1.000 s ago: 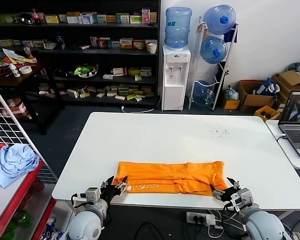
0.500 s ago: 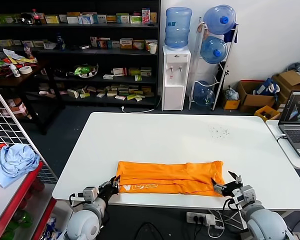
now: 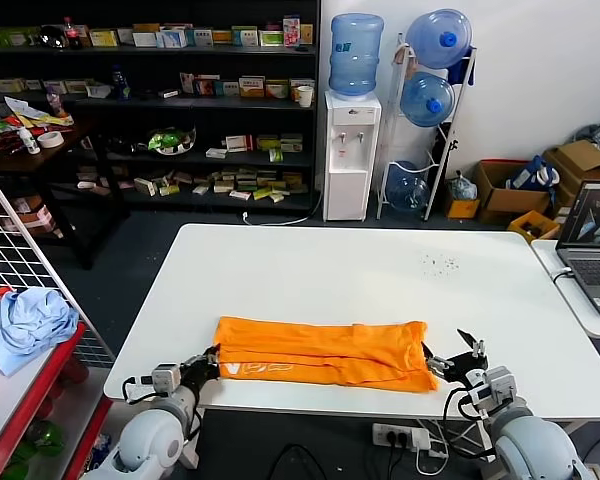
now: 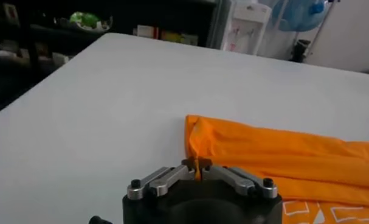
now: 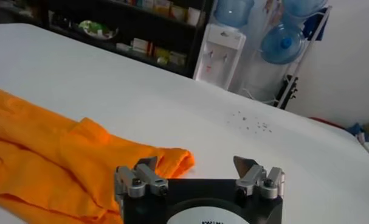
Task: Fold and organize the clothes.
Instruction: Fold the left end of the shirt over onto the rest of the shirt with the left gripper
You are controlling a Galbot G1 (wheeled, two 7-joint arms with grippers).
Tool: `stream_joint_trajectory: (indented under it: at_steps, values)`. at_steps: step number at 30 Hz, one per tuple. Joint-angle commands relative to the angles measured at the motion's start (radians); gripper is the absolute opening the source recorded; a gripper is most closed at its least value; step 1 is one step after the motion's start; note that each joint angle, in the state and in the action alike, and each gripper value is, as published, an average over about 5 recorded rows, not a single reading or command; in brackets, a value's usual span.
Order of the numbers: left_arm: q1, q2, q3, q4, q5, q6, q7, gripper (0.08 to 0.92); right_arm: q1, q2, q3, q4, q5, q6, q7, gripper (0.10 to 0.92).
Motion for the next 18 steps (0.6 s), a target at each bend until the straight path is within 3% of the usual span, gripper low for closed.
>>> stream_joint_trajectory:
  at_steps: [1,10,18]
  values:
    - [-0.054,0.113,-0.087,0.066,0.04,0.01,-0.016,0.114,-0.001,0.003,0.003,0.007,0.0,0.023,0.006,0.823]
    - [-0.121,0.186,-0.118,0.1,0.129,-0.058,-0.052,0.114,-0.004,0.01,0.013,0.004,0.0,0.035,0.018,0.823]
    - [-0.008,0.137,-0.041,-0.22,0.096,-0.044,-0.06,0.114,-0.011,0.014,0.026,-0.007,-0.005,0.045,0.032,0.823]
